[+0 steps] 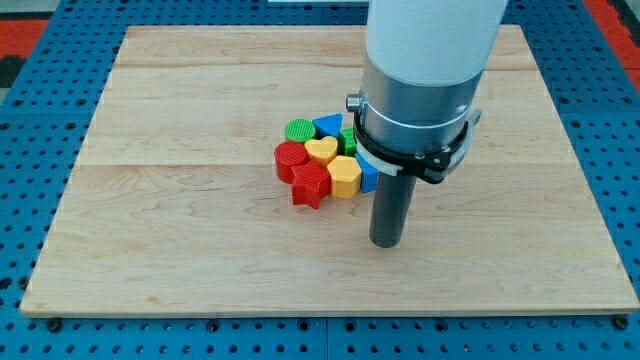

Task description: Slide the red star along with red circle a bit up

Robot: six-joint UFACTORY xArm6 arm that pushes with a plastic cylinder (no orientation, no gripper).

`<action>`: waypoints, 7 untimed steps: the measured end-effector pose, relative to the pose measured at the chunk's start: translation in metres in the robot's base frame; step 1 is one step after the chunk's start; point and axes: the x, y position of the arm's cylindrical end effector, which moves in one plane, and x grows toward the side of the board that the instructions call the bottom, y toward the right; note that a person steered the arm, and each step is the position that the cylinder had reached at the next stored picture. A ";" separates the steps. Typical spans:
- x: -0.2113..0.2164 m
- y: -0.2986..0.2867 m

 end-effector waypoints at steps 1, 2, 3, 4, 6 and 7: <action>-0.012 0.000; -0.029 -0.003; -0.046 -0.038; -0.036 -0.051; -0.069 -0.094; -0.103 -0.117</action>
